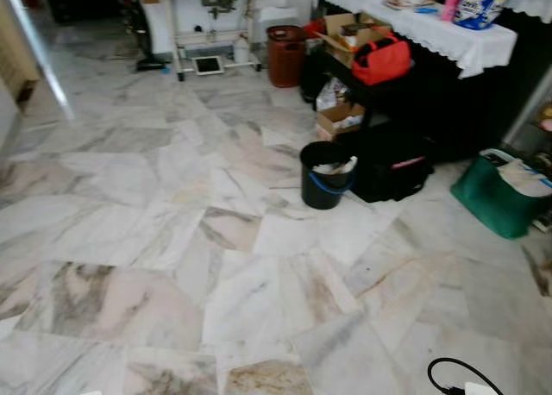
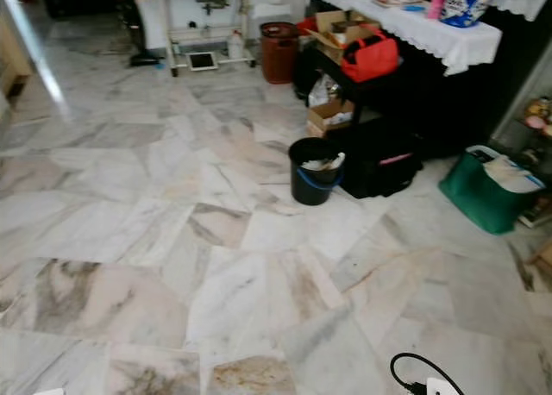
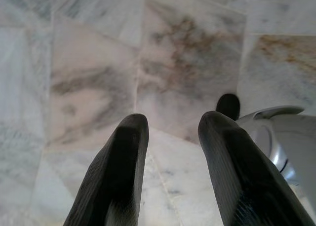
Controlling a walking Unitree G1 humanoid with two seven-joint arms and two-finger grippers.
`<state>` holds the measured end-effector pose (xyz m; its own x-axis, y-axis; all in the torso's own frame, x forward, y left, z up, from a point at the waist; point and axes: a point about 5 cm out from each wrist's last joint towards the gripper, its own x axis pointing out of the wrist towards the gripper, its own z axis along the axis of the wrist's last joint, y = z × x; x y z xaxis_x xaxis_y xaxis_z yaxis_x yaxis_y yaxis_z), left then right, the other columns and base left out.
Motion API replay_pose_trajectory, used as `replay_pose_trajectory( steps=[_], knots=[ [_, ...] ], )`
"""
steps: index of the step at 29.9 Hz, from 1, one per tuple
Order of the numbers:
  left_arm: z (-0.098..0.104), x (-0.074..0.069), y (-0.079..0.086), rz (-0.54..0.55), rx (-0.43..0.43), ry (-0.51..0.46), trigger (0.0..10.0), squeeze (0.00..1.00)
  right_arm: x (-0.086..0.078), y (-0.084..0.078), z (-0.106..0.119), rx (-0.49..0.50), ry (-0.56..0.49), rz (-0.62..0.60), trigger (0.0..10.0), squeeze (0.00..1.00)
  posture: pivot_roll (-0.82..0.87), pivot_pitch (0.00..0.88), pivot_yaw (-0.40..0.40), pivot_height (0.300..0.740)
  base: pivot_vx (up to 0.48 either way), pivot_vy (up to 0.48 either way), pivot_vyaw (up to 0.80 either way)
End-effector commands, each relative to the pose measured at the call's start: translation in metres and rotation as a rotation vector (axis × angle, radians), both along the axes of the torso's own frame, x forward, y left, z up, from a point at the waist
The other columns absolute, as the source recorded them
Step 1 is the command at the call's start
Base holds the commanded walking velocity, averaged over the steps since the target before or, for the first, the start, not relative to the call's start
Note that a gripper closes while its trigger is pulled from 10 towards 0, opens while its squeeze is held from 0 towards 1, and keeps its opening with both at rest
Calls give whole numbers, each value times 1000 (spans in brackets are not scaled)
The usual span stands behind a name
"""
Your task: Setting the table
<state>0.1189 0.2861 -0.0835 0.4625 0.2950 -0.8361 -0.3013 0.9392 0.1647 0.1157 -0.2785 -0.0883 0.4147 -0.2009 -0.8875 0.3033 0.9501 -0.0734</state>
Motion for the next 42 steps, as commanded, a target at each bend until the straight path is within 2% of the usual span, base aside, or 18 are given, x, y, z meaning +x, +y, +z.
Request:
replay_pose_trajectory(
  steps=[1,5,12,22,28,35,42],
  knots=[
    [-2,3,-6,6,-11,0,10000,0,3,1,0,-2,-2,13,10000,0,50,0,-47,740,0,0,-569],
    [-4,9,-18,2,-24,-10,10000,0,3,1,1,-3,-4,13,10000,0,54,0,-50,740,0,0,-575],
    [-5,8,-20,-14,-25,-5,10000,0,2,2,0,-2,-2,10,10000,0,58,0,-48,740,0,0,-575],
    [-2,6,-12,-6,-14,-24,10000,0,0,3,-1,12,-17,-30,10000,0,60,0,-40,740,0,0,-573],
    [1,12,-9,-24,-2,-56,10000,0,-5,6,-3,22,-11,-53,10000,0,74,0,-38,740,0,0,-574],
    [7,21,-6,-40,-2,-105,10000,0,-2,8,-3,34,-27,-74,10000,0,79,0,-25,740,0,0,-574],
    [12,28,-2,-55,23,-148,10000,0,-1,7,-3,39,-36,-78,10000,0,97,0,-26,740,0,-439,-571]
  ],
)
